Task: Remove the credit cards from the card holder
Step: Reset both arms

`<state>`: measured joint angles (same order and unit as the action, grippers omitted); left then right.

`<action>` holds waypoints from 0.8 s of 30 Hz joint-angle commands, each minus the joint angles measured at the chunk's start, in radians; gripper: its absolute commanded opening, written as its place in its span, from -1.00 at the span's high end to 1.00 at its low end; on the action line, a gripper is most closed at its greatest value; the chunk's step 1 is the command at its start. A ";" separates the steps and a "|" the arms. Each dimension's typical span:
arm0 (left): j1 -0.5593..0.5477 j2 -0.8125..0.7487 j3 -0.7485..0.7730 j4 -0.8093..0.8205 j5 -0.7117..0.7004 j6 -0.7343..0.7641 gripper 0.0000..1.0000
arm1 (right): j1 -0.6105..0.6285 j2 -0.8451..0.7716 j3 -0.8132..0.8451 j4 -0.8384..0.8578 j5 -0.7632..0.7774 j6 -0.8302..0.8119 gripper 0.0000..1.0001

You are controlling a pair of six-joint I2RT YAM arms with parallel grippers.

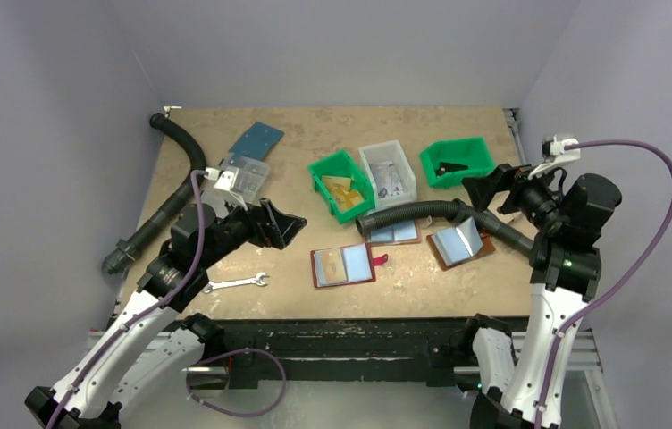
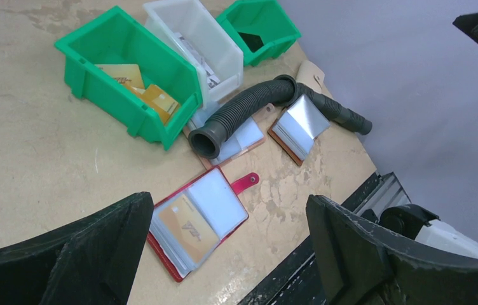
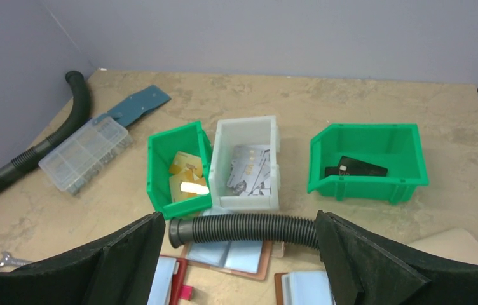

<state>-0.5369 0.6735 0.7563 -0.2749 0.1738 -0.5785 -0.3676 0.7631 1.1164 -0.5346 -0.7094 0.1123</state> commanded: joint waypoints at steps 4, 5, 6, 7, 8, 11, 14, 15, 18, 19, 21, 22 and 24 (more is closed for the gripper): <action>0.007 0.003 -0.104 0.142 0.104 0.067 -0.99 | -0.010 0.049 0.083 -0.089 -0.005 -0.108 -0.98; 0.007 0.003 -0.114 0.142 0.110 0.077 -0.99 | -0.015 0.057 0.086 -0.094 -0.003 -0.140 -0.98; 0.008 0.004 -0.119 0.140 0.115 0.086 -0.99 | -0.020 0.062 0.085 -0.096 0.000 -0.146 -0.98; 0.007 0.005 -0.121 0.135 0.118 0.097 -0.99 | -0.029 0.067 0.084 -0.094 0.001 -0.147 -0.98; 0.007 0.007 -0.120 0.133 0.123 0.103 -0.99 | -0.042 0.070 0.079 -0.092 -0.001 -0.148 -0.98; 0.007 0.018 -0.107 0.131 0.147 0.124 -0.99 | -0.067 0.071 0.073 -0.084 -0.005 -0.146 -0.98; 0.006 0.035 -0.101 0.126 0.146 0.138 -0.99 | -0.085 0.064 0.068 -0.078 0.003 -0.135 -0.98; 0.007 0.040 -0.100 0.127 0.150 0.138 -0.99 | -0.088 0.060 0.066 -0.076 0.010 -0.131 -0.98; 0.007 0.054 -0.101 0.132 0.158 0.136 -0.99 | -0.091 0.041 0.051 -0.066 0.035 -0.121 -0.98; 0.006 0.060 -0.101 0.133 0.160 0.137 -0.99 | -0.091 0.035 0.046 -0.061 0.044 -0.093 -0.98; 0.006 0.069 -0.101 0.134 0.165 0.135 -0.99 | -0.091 0.023 0.038 -0.054 0.093 -0.074 -0.98; 0.007 0.074 -0.102 0.136 0.166 0.132 -0.99 | -0.091 0.016 0.033 -0.044 0.110 -0.062 -0.97; 0.007 0.082 -0.106 0.143 0.169 0.120 -0.99 | -0.091 0.015 0.027 -0.035 0.133 -0.041 -0.98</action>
<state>-0.5369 0.7460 0.6357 -0.1921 0.3153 -0.4671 -0.4526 0.7940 1.1534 -0.6140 -0.6498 0.0185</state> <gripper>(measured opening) 0.995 0.987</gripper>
